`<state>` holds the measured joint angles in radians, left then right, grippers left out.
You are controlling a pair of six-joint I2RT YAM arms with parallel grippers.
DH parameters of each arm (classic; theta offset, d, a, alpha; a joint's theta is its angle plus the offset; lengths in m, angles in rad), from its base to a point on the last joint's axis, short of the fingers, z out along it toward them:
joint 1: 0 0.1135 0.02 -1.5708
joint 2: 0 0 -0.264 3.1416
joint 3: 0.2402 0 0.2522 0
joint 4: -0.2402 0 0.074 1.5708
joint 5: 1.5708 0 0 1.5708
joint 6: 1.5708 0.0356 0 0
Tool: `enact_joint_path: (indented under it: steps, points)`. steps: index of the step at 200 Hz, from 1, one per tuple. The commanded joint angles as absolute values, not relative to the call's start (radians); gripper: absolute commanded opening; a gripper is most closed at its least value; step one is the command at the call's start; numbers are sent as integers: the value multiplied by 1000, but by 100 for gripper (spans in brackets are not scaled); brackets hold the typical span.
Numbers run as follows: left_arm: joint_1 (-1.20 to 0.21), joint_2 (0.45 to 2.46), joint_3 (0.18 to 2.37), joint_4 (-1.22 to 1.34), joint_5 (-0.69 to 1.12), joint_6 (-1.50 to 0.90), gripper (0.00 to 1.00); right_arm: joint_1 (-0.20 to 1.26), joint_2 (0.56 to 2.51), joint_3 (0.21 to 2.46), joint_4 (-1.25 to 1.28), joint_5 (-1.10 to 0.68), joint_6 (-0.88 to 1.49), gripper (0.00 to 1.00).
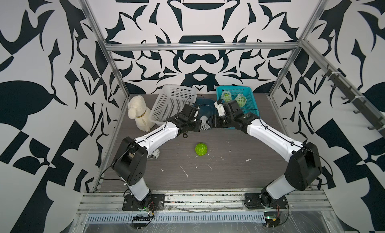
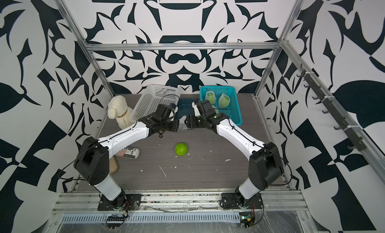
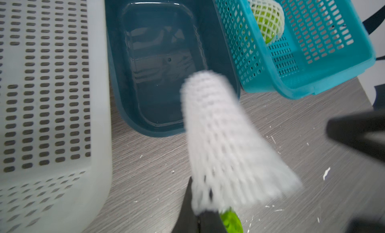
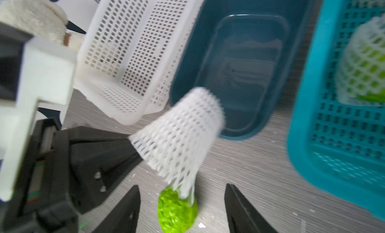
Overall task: Sleeve custard apples in foam nets
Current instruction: Open the foam net.
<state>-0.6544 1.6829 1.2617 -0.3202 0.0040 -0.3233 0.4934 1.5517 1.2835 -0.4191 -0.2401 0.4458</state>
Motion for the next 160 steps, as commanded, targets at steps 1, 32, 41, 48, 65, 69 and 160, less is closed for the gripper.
enact_joint_path:
  steps: [1,32,41,48,65,69,160]
  points:
    - [-650,1650,1283,-352,41,-267,0,439,1471,1298,-437,-295,424,81]
    - [-650,1603,1247,-302,204,-192,0,367,1452,1269,-406,-377,397,78]
    - [-650,1588,1238,-289,287,-165,0,343,1451,1255,-380,-423,396,76]
    - [-650,1579,1230,-279,339,-147,0,324,1452,1243,-354,-458,403,74]
    - [-650,1558,1220,-268,417,-118,0,291,1460,1222,-302,-549,412,69]
    - [-650,1553,1217,-268,428,-111,0,287,1463,1220,-297,-562,412,68]
    - [-650,1508,1167,-224,441,-93,0,281,1494,1148,-180,-783,486,56]
